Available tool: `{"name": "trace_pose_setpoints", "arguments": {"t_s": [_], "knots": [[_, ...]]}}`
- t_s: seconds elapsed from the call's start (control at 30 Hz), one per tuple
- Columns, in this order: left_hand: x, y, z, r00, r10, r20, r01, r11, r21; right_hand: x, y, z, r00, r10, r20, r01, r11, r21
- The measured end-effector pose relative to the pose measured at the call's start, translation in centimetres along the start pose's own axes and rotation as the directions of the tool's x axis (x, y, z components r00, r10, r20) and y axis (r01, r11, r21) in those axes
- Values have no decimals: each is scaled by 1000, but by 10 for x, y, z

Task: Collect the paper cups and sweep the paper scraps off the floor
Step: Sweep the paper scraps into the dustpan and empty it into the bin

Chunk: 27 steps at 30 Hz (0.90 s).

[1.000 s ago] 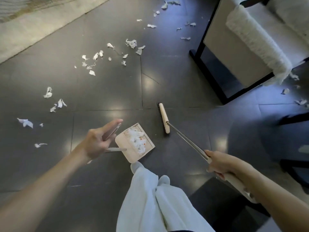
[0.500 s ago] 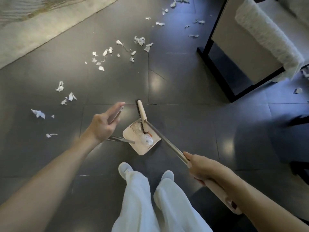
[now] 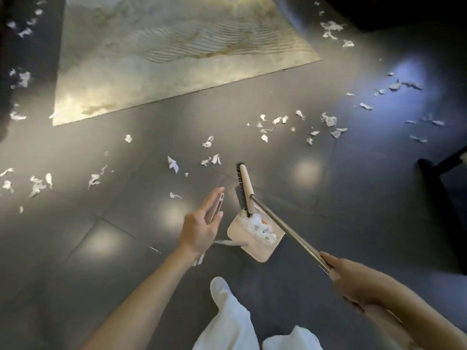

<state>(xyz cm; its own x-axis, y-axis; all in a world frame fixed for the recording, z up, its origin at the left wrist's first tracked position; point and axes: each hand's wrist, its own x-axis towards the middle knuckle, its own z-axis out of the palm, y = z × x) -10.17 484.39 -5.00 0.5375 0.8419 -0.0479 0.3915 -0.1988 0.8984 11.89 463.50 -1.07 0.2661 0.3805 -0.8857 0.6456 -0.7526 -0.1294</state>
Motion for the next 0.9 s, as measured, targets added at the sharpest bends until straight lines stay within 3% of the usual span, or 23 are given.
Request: {"name": "trace_pose_setpoints", "arguments": {"t_s": [0.2,0.37,0.5,0.67,0.8,0.9], "knots": [[20,-38,-83,971,-133,-200,136,991,-1,37,-104,-52,992,-122,-7,123,992,38],[47,-80,-137,918,-222,-327,249,968,42,87,-177,-109,980,-175,-90,161,976,-145],[70,-105,-174,884,-216,-416,277,956,93,150,-227,-168,969,-197,-150,151,951,-270],[97,-133,-212,804,-370,-466,443,895,53,234,-290,-240,954,-205,-220,139,949,-282],[119,-148,-232,777,-442,-449,523,850,67,285,-328,-268,980,-115,-165,78,974,-215],[137,-159,-249,795,-433,-426,519,848,107,306,-351,-265,999,-32,-35,24,974,-225]]}}
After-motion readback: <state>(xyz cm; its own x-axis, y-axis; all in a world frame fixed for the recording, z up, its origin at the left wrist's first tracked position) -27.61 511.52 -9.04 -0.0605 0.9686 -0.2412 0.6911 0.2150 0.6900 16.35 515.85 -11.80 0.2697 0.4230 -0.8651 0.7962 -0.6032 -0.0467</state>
